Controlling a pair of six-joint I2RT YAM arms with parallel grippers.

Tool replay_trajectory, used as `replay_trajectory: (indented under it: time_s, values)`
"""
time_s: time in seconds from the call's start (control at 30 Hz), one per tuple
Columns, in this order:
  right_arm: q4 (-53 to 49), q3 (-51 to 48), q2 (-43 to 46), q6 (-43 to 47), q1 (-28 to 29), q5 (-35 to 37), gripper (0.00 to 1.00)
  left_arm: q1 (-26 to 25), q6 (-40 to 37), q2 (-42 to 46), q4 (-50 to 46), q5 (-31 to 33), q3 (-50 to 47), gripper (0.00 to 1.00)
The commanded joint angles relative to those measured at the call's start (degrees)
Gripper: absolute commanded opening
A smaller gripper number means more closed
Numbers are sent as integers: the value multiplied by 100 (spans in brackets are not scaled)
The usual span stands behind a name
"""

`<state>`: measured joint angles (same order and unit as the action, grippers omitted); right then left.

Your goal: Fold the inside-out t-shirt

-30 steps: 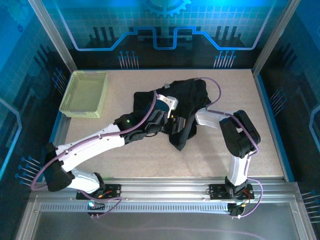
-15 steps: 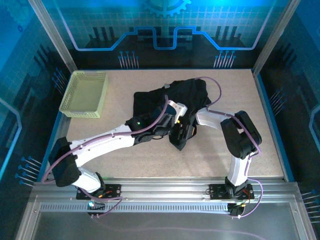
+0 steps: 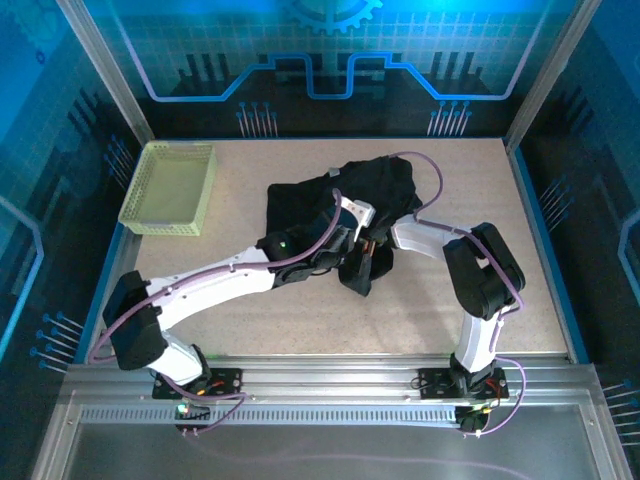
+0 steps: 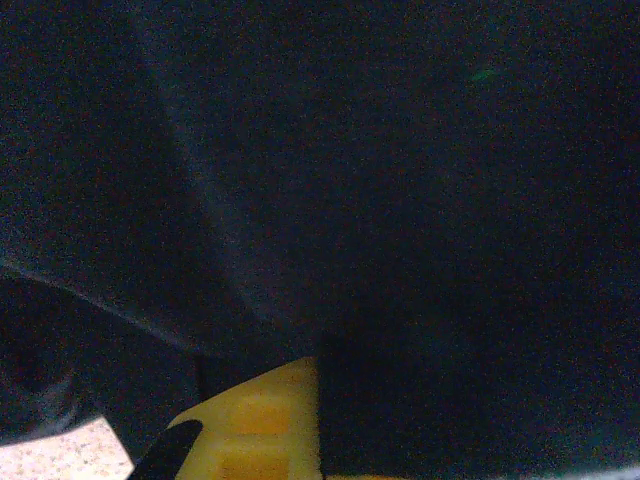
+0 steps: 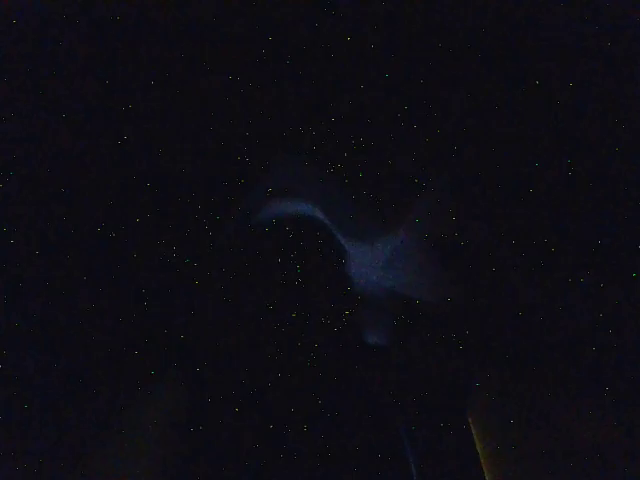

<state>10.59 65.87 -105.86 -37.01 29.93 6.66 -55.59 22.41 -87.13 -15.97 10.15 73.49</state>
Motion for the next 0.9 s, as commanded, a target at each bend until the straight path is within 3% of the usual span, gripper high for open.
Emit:
replay_trajectory:
  time_s: [0.0,0.13,0.3,0.43,0.57,0.73,0.87]
  values:
    - [60,233,-66,194,13,130,75,-422,-183,490,-96,-65,728,0]
    - [438,203,-186,276,69,75,75,-932,-369,534,0,-288,1346,0]
    - [1050,1,-150,468,268,199,75,-1028,-227,142,-16,-1002,2187,0]
    - [1498,-389,24,638,454,288,76,-1018,-370,-228,-325,-1076,2801,0]
    - [1389,-610,50,744,620,217,76,-1004,-492,-522,-615,-1126,3262,0]
    - [1126,-540,-396,492,595,240,76,-1084,-288,-779,-311,-2025,3466,0]
    - [900,-102,-716,302,475,107,78,-1322,-210,-1233,-395,-2510,4157,0]
